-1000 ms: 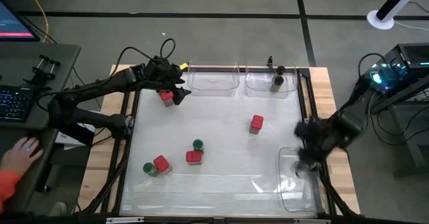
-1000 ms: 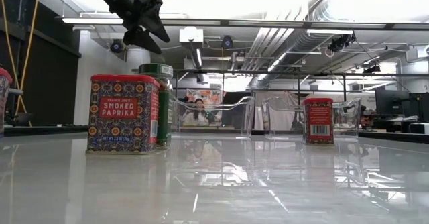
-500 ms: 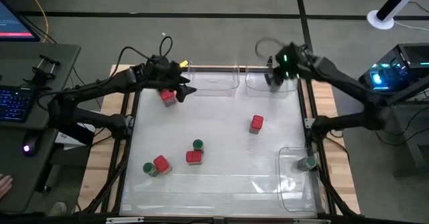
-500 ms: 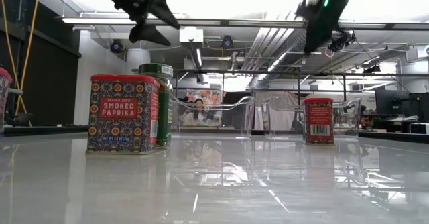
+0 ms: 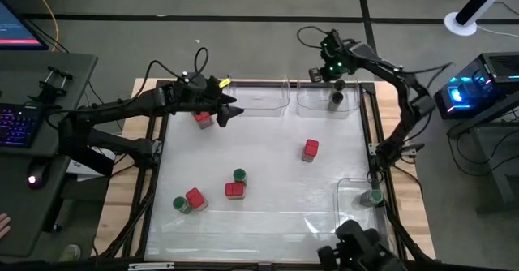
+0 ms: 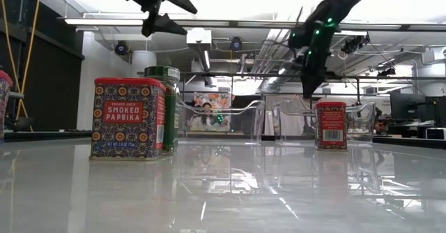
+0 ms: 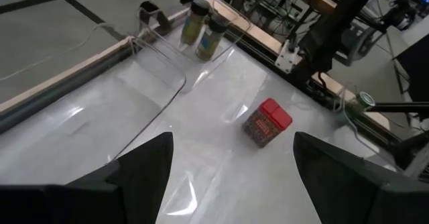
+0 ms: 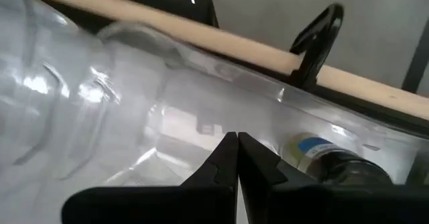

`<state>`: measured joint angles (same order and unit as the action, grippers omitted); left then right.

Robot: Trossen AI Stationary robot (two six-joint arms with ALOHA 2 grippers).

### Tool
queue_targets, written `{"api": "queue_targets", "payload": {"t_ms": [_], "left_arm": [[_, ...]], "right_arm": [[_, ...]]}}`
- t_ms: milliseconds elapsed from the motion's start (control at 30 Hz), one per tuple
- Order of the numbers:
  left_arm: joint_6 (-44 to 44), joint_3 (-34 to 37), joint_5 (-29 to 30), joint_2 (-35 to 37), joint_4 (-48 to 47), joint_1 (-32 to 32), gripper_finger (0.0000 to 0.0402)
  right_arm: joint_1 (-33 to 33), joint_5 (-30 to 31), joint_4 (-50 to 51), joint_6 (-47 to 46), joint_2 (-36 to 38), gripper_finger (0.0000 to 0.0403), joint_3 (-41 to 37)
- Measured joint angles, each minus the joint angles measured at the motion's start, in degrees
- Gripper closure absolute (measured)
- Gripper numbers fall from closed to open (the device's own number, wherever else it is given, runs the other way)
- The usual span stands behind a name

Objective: Sort spices by type
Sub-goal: Adjust the black seasoning bottles inside the top right transparent bin

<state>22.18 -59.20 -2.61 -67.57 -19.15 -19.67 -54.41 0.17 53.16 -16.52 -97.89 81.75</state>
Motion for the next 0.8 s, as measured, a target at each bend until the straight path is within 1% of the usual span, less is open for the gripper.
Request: {"api": "queue_targets", "payload": {"t_ms": [267, 433, 633, 800], "left_arm": [[-1.2, 0.0, 1.0, 0.0, 0.5, 0.0, 0.0106], [-2.9, 0.0, 1.0, 0.0, 3.3, 0.0, 0.0106], [-4.3, 0.0, 1.0, -0.4, 3.2, 0.0, 0.0106], [-4.4, 0.0, 1.0, -0.4, 3.1, 0.0, 0.0106]], "right_arm": [[0.0, 1.2, -0.2, -1.5, -0.3, 0.0402, 0.6], [0.4, -0.4, 1.3, -4.1, -0.3, 0.0402, 0.6], [1.3, -0.8, 2.9, -6.9, -0.3, 0.0403, 0.6], [1.2, 1.0, 2.8, -10.0, -0.3, 0.0403, 0.5]]}}
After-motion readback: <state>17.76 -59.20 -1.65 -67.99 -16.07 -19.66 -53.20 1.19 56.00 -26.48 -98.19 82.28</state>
